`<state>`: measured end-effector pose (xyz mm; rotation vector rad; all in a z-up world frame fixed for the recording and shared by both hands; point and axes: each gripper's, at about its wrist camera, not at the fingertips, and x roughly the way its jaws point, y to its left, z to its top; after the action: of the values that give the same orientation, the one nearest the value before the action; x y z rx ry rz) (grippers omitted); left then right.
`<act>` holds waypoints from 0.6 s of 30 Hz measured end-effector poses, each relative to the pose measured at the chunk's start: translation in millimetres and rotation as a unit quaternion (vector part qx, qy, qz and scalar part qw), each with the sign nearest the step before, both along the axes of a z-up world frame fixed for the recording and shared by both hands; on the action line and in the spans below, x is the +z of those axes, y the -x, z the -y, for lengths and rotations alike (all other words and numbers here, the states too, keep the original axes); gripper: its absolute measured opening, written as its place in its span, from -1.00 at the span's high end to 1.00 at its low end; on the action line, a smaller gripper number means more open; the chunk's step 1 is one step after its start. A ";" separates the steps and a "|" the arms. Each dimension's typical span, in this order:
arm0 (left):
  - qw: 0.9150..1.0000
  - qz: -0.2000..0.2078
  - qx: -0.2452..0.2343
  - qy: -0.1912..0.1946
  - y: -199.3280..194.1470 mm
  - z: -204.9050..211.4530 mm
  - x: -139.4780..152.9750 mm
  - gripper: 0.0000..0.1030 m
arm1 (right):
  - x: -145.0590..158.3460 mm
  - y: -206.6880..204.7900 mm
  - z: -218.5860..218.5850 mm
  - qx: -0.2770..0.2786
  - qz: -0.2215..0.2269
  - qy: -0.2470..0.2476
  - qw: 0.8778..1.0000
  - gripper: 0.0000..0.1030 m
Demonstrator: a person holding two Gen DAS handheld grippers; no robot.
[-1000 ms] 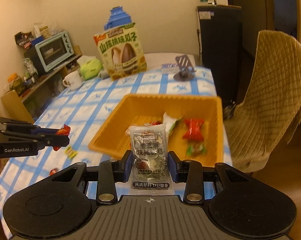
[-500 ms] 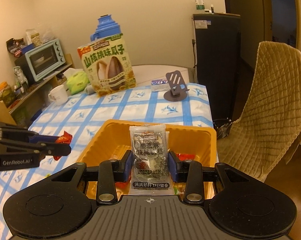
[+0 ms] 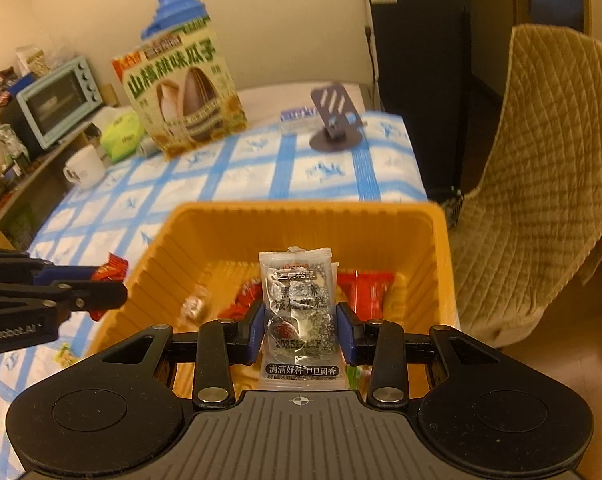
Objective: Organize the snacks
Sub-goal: 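Open both tools to drop the snack bag and red candy into the tray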
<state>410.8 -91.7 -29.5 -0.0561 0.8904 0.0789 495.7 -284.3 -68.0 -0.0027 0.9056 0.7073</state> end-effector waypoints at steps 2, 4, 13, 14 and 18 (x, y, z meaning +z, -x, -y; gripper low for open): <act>1.000 -0.004 0.003 0.001 -1.4 -1.6 -3.3 0.63 | -5.1 -0.5 -1.8 -0.001 -0.005 0.004 1.000 0.26; 1.000 -0.007 0.004 0.001 -2.7 -2.6 -5.6 0.63 | -9.0 -1.7 -3.1 -0.002 -0.010 0.007 1.000 0.26; 1.000 -0.018 0.005 0.005 -8.5 -3.9 -15.3 0.63 | -22.2 -7.7 -4.3 -0.009 -0.032 0.014 0.999 0.25; 1.000 -0.019 0.004 0.006 -9.2 -3.6 -16.2 0.63 | -22.9 -8.1 -4.2 -0.011 -0.034 0.013 0.999 0.25; 1.000 -0.023 0.001 0.007 -10.8 -2.7 -19.4 0.63 | -23.3 -10.6 -0.5 -0.024 -0.044 0.011 0.999 0.22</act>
<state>421.5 -89.0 -48.8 -0.0679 0.9379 0.0770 506.3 -283.8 -91.3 0.0307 0.9937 0.6579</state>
